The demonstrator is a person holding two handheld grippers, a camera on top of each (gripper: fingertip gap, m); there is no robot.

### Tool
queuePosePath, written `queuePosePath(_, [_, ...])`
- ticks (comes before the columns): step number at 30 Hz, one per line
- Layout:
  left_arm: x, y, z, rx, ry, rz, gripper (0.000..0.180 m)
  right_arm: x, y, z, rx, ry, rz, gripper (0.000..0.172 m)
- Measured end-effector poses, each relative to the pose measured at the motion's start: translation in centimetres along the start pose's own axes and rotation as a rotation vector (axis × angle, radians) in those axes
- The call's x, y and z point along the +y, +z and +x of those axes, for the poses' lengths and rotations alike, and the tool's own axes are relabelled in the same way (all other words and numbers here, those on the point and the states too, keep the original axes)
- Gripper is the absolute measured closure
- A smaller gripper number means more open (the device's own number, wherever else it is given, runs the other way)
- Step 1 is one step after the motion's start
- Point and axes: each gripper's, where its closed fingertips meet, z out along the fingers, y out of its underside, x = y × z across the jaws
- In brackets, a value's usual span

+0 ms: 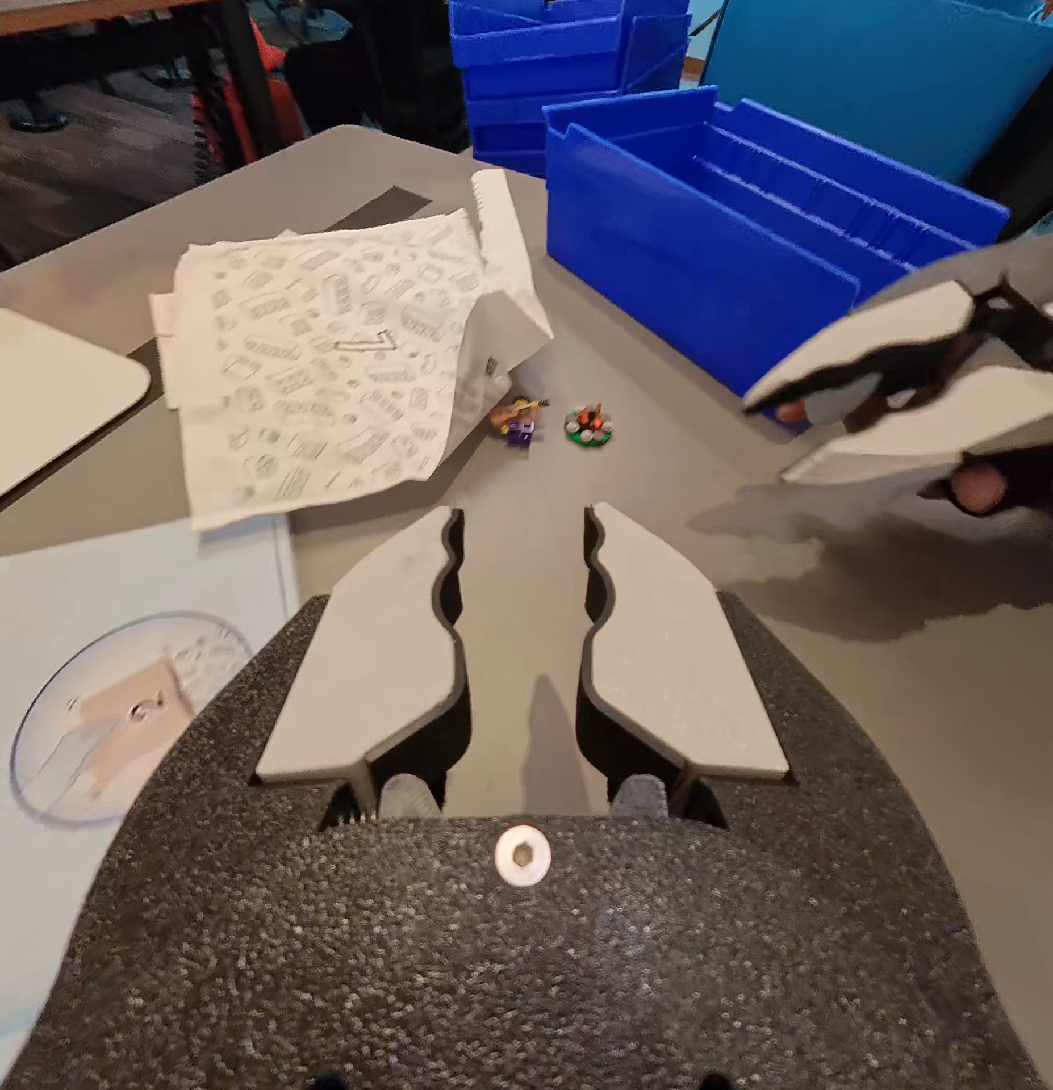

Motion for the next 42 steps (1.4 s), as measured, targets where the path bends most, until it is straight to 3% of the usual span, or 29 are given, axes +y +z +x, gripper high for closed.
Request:
queuePosePath(7, [3.7, -2.6, 1.0, -0.018, 0.077, 0.020, 0.148, 0.9, 5.9, 6.9, 0.327, 0.079, -0.140, 0.119])
queuePosePath(13, [4.2, -2.9, 3.0, 0.032, 0.099, 0.036, 0.149, 4.0, 7.6, 8.9, 0.386, 0.091, -0.310, 0.114])
queuePosePath(15, [4.0, -2.9, 3.3, 0.050, 0.083, 0.047, 0.149, 4.1, 7.9, 9.1, 0.382, 0.088, -0.331, 0.121])
queuePosePath(17, [3.9, -2.9, 3.5, 0.063, 0.060, 0.053, 0.150, 4.1, 8.1, 9.3, 0.369, 0.082, -0.341, 0.144])
queuePosePath(20, [3.6, -3.1, 3.6, 0.079, 0.020, 0.070, 0.150, 4.0, 8.2, 8.5, 0.314, 0.054, -0.332, 0.146])
queuePosePath(23, [3.1, -3.2, 3.7, 0.104, -0.057, 0.092, 0.151, 2.1, 8.2, 5.6, 0.169, 0.015, -0.201, 0.149])
queuePosePath(28, [2.3, -2.7, 3.7, 0.189, -0.288, 0.143, 0.152, -4.2, 5.8, -1.6, -0.063, -0.213, 0.218, 0.150])
queuePosePath(31, [1.7, -2.5, 4.5, 0.297, -0.419, 0.190, 0.152, -6.4, 4.1, -5.2, -0.152, -0.303, 0.391, 0.149])
queuePosePath(38, [1.1, -2.6, 6.7, 0.515, -0.548, 0.215, 0.157, -6.3, 4.0, -8.0, -0.118, -0.495, 0.455, 0.150])
queuePosePath(42, [1.0, -2.6, 7.2, 0.579, -0.607, 0.223, 0.158, -5.9, 4.3, -8.3, -0.133, -0.513, 0.450, 0.150])
